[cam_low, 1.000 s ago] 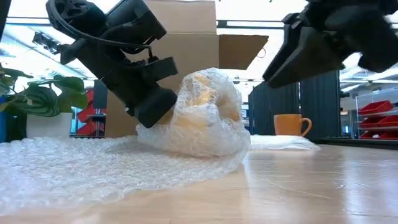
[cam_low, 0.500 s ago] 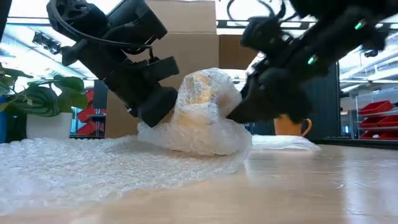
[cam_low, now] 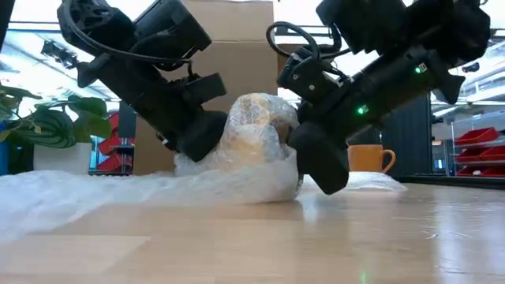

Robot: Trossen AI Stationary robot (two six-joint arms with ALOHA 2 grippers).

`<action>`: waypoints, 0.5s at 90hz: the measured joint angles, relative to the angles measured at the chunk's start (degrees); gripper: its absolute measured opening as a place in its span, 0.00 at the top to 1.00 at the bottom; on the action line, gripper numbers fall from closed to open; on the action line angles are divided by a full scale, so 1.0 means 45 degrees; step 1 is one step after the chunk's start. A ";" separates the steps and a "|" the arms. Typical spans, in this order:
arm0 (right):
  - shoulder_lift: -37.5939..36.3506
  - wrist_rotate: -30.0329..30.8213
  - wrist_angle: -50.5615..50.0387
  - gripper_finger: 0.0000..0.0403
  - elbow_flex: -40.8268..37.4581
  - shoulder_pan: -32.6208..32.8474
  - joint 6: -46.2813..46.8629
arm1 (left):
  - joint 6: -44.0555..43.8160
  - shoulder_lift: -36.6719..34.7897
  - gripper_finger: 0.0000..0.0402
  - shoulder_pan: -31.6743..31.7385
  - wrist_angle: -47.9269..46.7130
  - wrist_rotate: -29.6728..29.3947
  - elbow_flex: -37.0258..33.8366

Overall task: Wrap mug
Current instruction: Wrap the yellow mug with the bubble wrap

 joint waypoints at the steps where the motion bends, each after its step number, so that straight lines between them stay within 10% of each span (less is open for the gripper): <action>1: 0.0000 0.0039 -0.0007 0.73 0.0000 0.0010 0.0003 | 0.0003 -0.0009 0.71 0.0000 0.0000 -0.0006 0.0000; 16: -0.0044 0.0276 -0.0256 0.95 0.0112 0.0063 -0.0032 | 0.0662 -0.0731 0.71 -0.0038 -0.0629 0.0137 0.0014; 45: -0.0755 0.2526 -0.0614 0.96 0.0131 0.0713 -0.3475 | 0.0712 -0.4741 0.71 -0.0676 -0.3991 0.0166 0.0063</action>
